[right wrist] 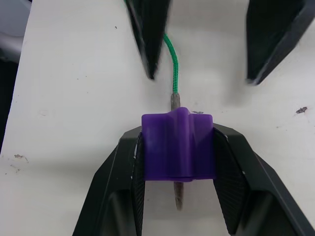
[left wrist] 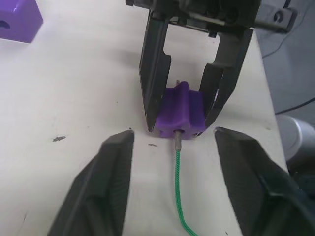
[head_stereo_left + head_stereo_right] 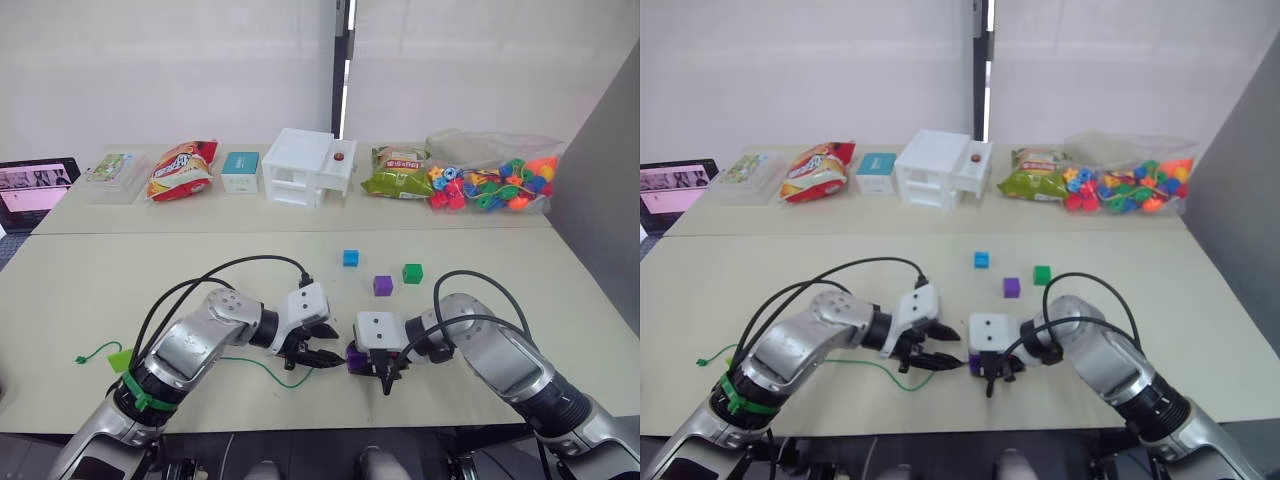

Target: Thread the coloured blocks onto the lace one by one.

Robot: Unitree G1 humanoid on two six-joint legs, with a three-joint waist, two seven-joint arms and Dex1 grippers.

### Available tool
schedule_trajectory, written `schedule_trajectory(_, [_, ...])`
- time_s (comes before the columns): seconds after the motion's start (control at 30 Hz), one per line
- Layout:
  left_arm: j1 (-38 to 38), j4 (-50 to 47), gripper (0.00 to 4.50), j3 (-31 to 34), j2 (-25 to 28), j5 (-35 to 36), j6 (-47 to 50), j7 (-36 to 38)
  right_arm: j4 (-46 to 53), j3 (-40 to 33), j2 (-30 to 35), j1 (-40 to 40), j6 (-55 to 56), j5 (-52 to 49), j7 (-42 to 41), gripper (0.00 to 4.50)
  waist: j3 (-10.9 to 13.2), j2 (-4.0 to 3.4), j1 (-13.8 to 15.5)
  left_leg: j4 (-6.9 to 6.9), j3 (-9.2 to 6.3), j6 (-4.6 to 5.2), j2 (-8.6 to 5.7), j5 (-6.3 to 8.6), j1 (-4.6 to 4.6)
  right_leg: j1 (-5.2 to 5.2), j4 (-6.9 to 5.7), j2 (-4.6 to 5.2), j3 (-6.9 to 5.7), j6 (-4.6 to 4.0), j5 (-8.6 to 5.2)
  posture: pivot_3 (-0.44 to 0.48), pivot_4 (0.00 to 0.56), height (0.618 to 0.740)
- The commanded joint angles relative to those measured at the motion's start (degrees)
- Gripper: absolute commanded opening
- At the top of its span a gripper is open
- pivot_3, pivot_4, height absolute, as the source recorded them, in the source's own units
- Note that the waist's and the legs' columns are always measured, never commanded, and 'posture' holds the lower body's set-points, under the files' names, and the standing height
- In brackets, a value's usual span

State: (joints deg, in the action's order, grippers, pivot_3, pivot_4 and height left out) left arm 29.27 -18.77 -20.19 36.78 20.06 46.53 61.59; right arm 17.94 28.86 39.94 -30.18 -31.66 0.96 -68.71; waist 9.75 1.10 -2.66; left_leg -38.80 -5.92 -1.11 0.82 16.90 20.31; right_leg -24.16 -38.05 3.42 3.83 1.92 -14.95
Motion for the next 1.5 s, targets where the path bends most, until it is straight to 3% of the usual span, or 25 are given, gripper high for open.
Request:
schedule_trajectory(0.03, [-3.2,-2.2,2.62,3.0,3.6,1.3,-1.3,1.4,0.6,0.0,0.2,0.2,0.4,-0.1,0.1,1.37,0.0,0.0,0.0,0.02,0.0,0.0,0.0,0.0,-0.02,0.0,-0.02,0.0,0.0,0.0,0.0,0.0,0.15,0.74])
schedule_trajectory(0.4, [-8.0,1.1,2.62,-1.0,1.5,-3.1,-7.5,-2.0,0.9,-0.3,0.4,0.0,0.1,-0.5,-0.1,1.37,0.0,0.0,0.4,-0.02,0.0,0.0,-0.01,0.0,0.0,0.04,0.04,0.02,0.0,0.0,0.0,0.0,0.15,0.74])
schedule_trajectory(0.67, [-8.4,3.8,0.19,-2.4,1.5,-5.0,-10.2,-1.4,1.3,-0.6,0.6,-0.5,-0.4,-0.7,-0.2,1.37,0.0,0.0,0.3,-0.01,0.01,0.0,-0.01,0.0,-0.01,0.05,0.03,0.01,0.0,0.0,0.0,0.0,0.15,0.74])
schedule_trajectory(0.7, [-8.1,4.0,0.04,-2.4,1.3,-5.0,-10.2,-1.4,1.2,-0.6,0.6,-0.5,-0.3,-0.7,-0.2,1.37,0.0,0.0,0.3,-0.01,0.0,0.0,-0.01,0.0,-0.01,0.05,0.03,0.01,0.0,0.0,0.0,0.0,0.15,0.74])
schedule_trajectory(1.2, [-1.9,8.0,0.04,-5.7,-6.1,-7.4,-12.3,-2.0,1.9,-0.5,0.8,-0.3,-1.1,-0.6,0.1,1.37,0.0,0.01,0.5,-0.03,0.0,0.0,-0.02,0.0,0.01,0.05,0.04,0.02,0.0,0.0,0.0,0.0,0.15,0.74])
schedule_trajectory(1.47, [-2.7,5.7,0.04,-3.4,-5.9,-5.6,-11.4,-2.2,2.5,-0.5,1.2,0.1,-1.7,-0.8,-0.2,1.37,0.0,0.01,0.3,-0.03,0.0,0.0,-0.03,0.0,0.01,0.04,0.02,0.02,0.0,0.0,0.0,0.0,0.15,0.74])
schedule_trajectory(1.5, [-2.7,5.3,0.29,-2.7,-6.0,-4.9,-10.9,-2.2,2.7,-0.6,1.2,0.2,-1.9,-1.0,-0.2,1.37,0.0,0.01,0.3,-0.03,0.0,0.0,-0.03,0.0,0.01,0.04,0.02,0.02,0.0,0.0,0.0,0.0,0.15,0.74])
